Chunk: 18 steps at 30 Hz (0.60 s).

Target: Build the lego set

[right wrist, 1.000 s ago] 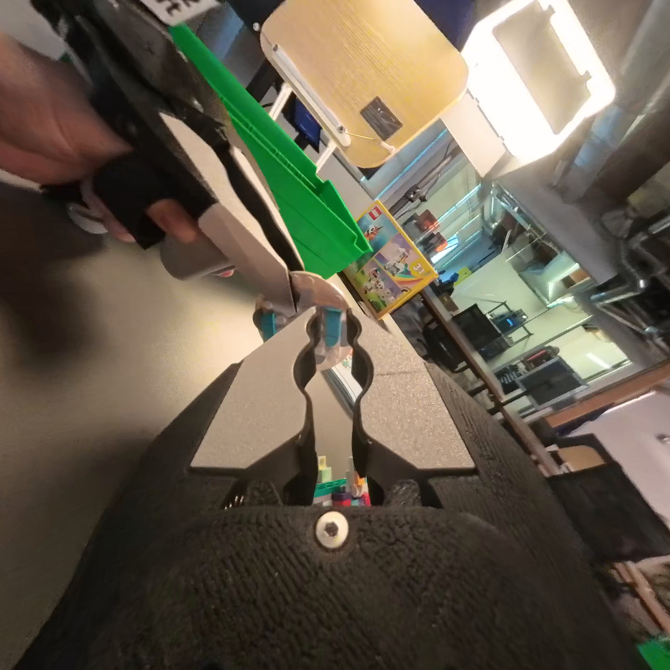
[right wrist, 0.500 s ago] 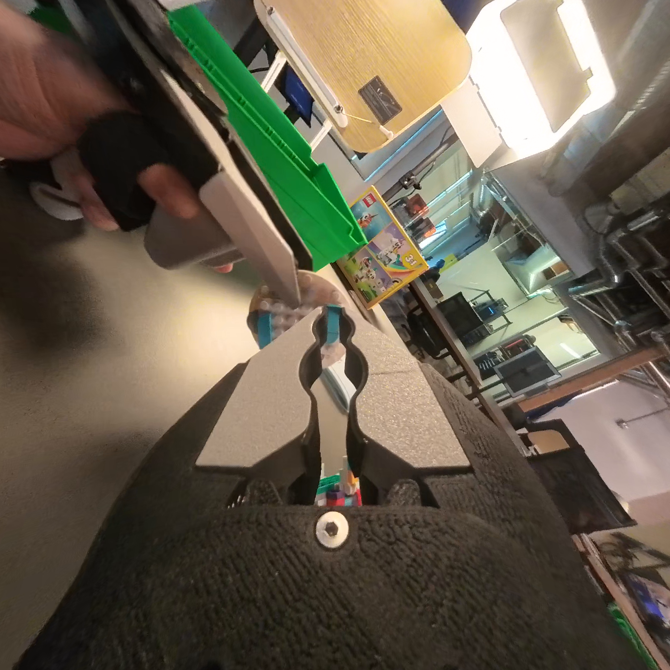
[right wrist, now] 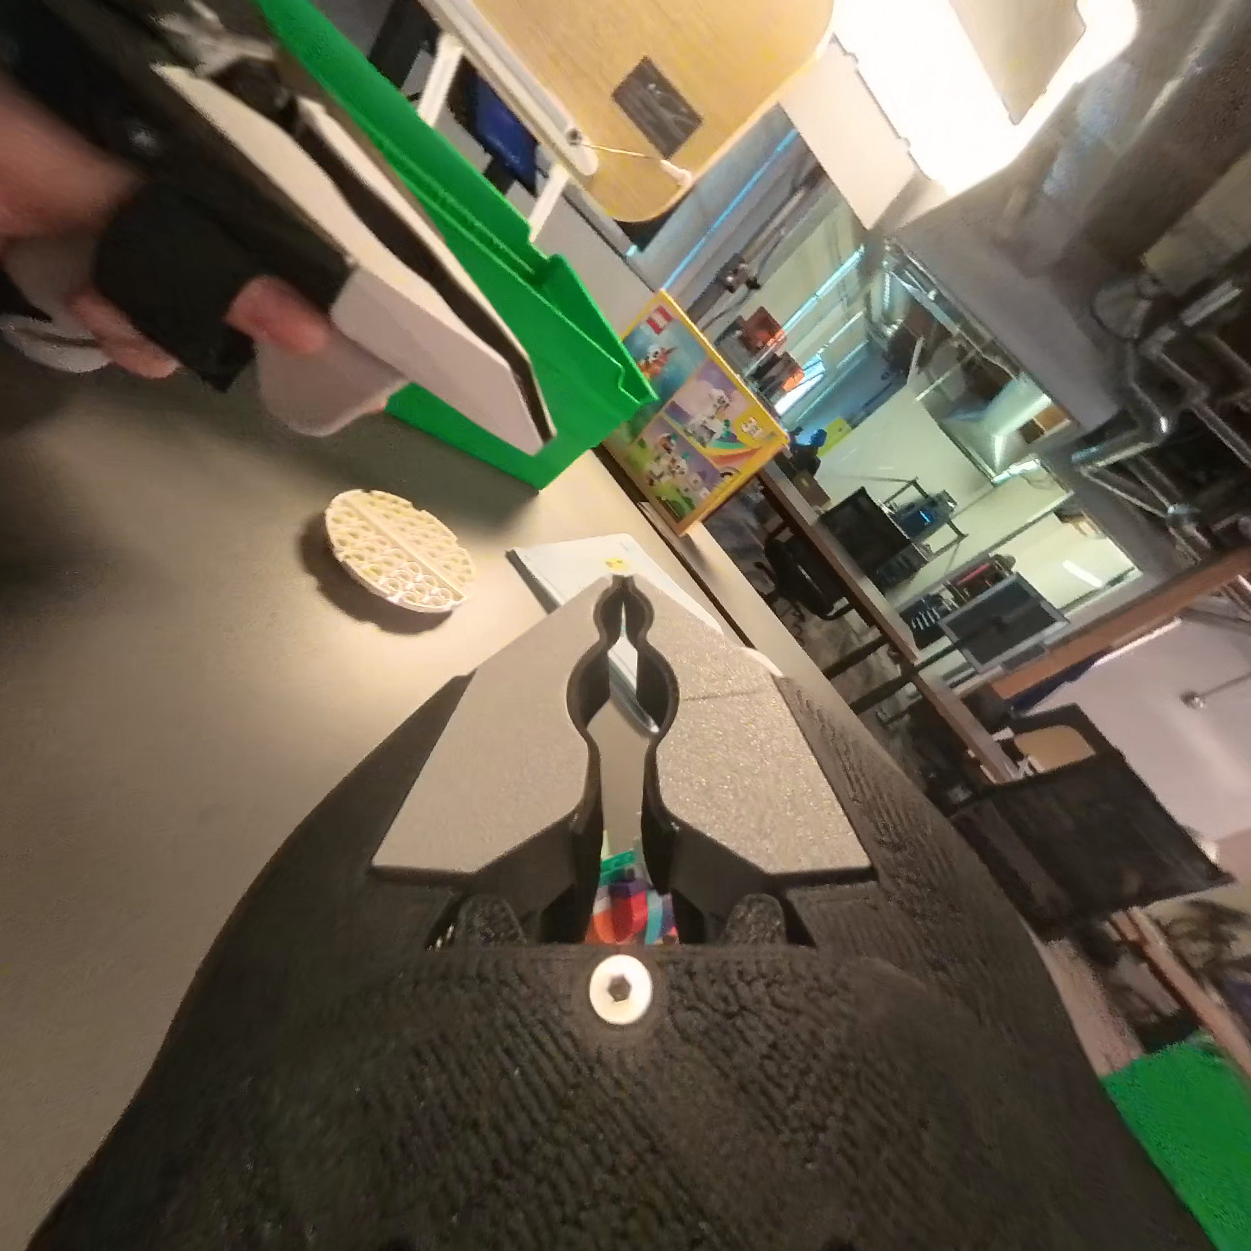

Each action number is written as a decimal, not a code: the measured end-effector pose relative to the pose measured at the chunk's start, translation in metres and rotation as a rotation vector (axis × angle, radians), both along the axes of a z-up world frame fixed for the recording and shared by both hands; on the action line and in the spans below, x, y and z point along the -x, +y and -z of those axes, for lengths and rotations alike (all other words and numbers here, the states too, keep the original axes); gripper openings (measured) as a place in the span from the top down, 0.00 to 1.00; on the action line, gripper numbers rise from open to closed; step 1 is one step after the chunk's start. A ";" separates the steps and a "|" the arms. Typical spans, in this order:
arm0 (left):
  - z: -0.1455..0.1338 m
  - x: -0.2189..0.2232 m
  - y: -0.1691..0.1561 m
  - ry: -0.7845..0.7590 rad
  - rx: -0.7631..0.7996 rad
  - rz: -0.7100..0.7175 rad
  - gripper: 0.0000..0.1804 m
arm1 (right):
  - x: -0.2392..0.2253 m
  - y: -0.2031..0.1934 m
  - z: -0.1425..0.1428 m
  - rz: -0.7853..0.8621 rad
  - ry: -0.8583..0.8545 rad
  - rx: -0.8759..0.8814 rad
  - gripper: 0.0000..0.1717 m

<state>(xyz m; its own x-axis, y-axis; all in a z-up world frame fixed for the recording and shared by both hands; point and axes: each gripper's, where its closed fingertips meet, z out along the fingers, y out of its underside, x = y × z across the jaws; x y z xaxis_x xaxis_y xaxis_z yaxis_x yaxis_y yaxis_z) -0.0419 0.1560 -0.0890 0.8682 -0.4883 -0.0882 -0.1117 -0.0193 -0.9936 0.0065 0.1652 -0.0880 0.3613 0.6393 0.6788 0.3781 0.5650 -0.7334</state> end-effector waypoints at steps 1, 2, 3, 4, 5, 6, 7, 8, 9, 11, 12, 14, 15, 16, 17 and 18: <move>0.000 0.002 0.001 0.028 -0.018 -0.025 1.00 | -0.002 0.003 -0.001 0.007 0.016 0.010 1.00; 0.002 0.002 0.001 0.062 -0.021 -0.037 1.00 | -0.004 0.005 -0.002 0.014 0.030 0.016 1.00; 0.008 0.001 0.002 0.103 0.002 -0.043 1.00 | -0.005 0.007 -0.004 0.021 0.047 0.019 1.00; 0.016 -0.001 0.002 0.140 0.043 -0.038 0.98 | -0.006 0.009 -0.005 0.027 0.062 0.021 1.00; 0.024 -0.003 0.001 0.171 0.092 -0.032 0.92 | -0.006 0.009 -0.006 0.030 0.073 0.021 1.00; 0.032 -0.005 -0.001 0.201 0.147 -0.036 0.86 | -0.005 0.010 -0.006 0.033 0.080 0.017 1.00; 0.041 -0.005 -0.002 0.238 0.202 -0.048 0.79 | -0.005 0.010 -0.005 0.036 0.082 0.011 1.00; 0.051 -0.003 -0.003 0.279 0.249 -0.070 0.73 | -0.004 0.011 -0.004 0.039 0.079 0.007 1.00; 0.060 -0.001 -0.003 0.322 0.287 -0.089 0.66 | -0.004 0.011 -0.002 0.041 0.074 0.007 1.00; 0.074 0.004 -0.002 0.362 0.358 -0.122 0.63 | -0.003 0.013 0.001 0.043 0.067 0.019 1.00; 0.077 0.006 -0.001 0.350 0.381 -0.130 0.63 | -0.003 0.014 0.002 0.044 0.068 0.027 1.00; 0.076 0.010 0.000 0.308 0.402 -0.145 0.63 | -0.003 0.014 0.001 0.041 0.084 0.043 1.00; 0.079 0.014 -0.001 0.309 0.421 -0.153 0.63 | -0.003 0.013 -0.001 0.033 0.099 0.055 1.00; 0.080 0.016 -0.001 0.305 0.436 -0.153 0.63 | -0.002 0.011 -0.002 0.016 0.114 0.075 1.00; 0.081 0.015 -0.002 0.302 0.443 -0.143 0.63 | -0.002 0.009 -0.003 -0.007 0.128 0.102 0.98; 0.081 0.014 -0.004 0.307 0.446 -0.130 0.64 | -0.001 0.007 -0.003 -0.030 0.139 0.132 0.96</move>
